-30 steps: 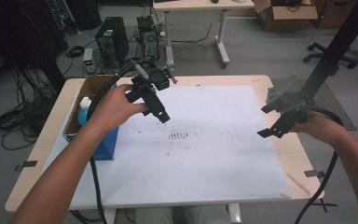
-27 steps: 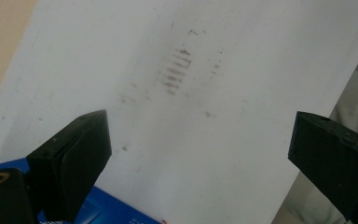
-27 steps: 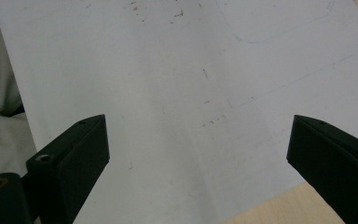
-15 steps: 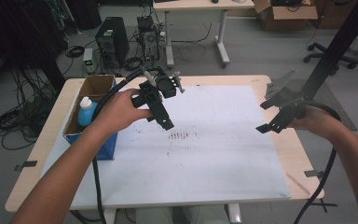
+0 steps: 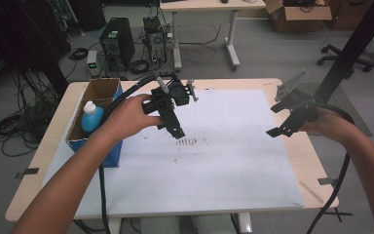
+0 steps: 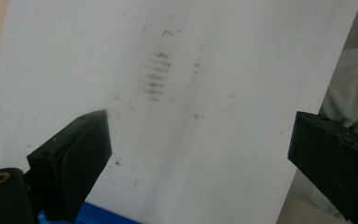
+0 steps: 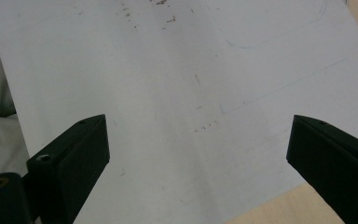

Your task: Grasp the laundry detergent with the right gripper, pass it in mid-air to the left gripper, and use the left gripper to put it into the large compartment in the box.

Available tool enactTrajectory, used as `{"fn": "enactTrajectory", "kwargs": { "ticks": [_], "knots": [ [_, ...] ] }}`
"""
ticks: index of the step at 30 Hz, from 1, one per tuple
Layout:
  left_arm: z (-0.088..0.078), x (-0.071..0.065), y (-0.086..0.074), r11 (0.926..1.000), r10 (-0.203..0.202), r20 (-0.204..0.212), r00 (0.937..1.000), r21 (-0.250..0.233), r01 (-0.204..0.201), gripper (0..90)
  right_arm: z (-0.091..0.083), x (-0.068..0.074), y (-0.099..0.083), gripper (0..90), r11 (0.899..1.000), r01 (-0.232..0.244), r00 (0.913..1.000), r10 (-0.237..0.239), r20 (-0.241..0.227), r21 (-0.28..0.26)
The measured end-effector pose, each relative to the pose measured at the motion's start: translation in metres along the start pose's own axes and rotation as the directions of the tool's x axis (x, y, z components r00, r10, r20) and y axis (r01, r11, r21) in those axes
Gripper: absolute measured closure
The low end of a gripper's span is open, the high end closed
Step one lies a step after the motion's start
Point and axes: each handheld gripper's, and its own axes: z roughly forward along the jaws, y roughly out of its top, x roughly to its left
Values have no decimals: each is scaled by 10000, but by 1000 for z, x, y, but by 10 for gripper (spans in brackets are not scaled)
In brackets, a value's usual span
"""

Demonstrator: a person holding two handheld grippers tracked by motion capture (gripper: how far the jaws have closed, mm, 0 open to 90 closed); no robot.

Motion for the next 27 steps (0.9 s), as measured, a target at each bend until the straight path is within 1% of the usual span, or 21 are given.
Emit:
{"fn": "enactTrajectory", "kwargs": {
  "ticks": [2, 6, 8, 13, 27],
  "knots": [
    [0, 0, 0, 10000, 38, 34, 10000, 10, -38, 64, 0, 0, 0, 54, 10000, 31, 10000, -31, 5, -51],
    [0, 0, 1, 10000, -11, 16, 10000, -20, 11, 65, 0, 0, 0, 53, 9999, 78, 10000, -78, 19, -70],
    [0, 0, 2, 10000, -12, 15, 10000, 39, 11, 65, 0, 0, 0, 54, 9999, 64, 10000, -64, 13, -100],
    [1, 0, 2, 10000, -61, 13, 10000, -16, 61, 66, 0, 1, 0, 54, 9999, 45, 10000, -44, 32, -127],
    [2, 0, 0, 9999, -134, 14, 9999, -59, 134, 66, 1, 3, 1, 53, 9999, 100, 9999, -100, 19, -101]
  ]
}}
